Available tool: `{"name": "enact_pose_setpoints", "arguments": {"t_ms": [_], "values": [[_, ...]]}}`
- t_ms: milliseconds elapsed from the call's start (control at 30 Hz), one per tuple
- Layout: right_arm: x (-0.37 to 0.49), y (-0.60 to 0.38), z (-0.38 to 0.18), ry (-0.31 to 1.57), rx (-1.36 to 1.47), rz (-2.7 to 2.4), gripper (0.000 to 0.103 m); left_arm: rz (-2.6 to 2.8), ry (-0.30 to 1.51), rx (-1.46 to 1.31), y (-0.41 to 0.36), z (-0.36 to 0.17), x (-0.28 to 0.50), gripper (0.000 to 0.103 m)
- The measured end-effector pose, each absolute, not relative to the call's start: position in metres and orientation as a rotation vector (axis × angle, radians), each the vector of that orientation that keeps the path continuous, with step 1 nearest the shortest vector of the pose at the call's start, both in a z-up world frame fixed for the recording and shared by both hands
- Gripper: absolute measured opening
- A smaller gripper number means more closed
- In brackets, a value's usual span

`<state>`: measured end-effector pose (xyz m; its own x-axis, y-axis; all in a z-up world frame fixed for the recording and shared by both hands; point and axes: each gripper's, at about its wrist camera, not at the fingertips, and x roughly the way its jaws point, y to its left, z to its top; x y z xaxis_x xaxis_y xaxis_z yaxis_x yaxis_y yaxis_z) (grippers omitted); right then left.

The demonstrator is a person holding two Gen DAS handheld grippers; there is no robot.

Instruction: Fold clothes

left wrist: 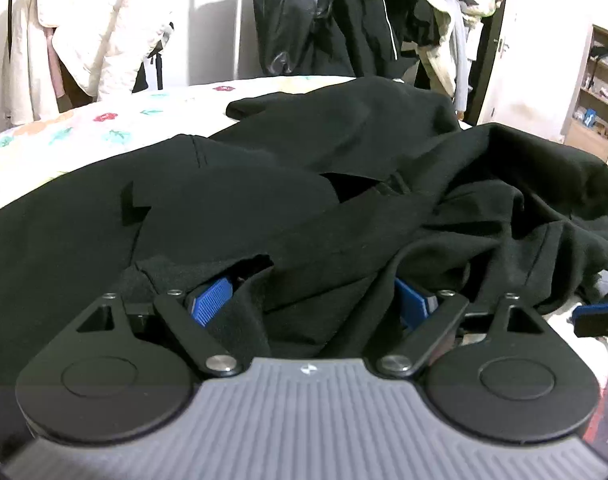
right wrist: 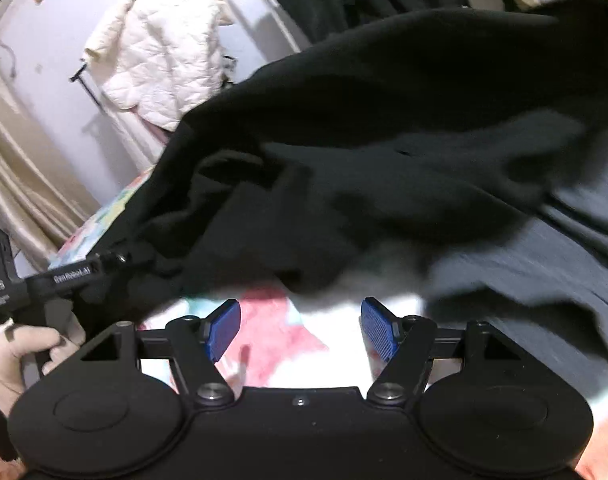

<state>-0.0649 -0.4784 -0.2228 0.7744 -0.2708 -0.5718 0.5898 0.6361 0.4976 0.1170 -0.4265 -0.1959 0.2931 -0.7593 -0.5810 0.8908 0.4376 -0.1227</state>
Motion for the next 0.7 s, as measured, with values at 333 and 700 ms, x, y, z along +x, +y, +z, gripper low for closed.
{"name": "enact_pose_setpoints", "arguments": {"t_ms": [333,700], "values": [[-0.008,-0.477,-0.205,0.414,0.494,-0.405,0.016,-1.108,0.600,0.229,-0.422,-0.204,0.120,0.088],[-0.031,-0.508,-0.151,0.218,0.648,-0.404,0.007,-1.205,0.401,0.243,-0.403,-0.176,0.095,0.087]]}}
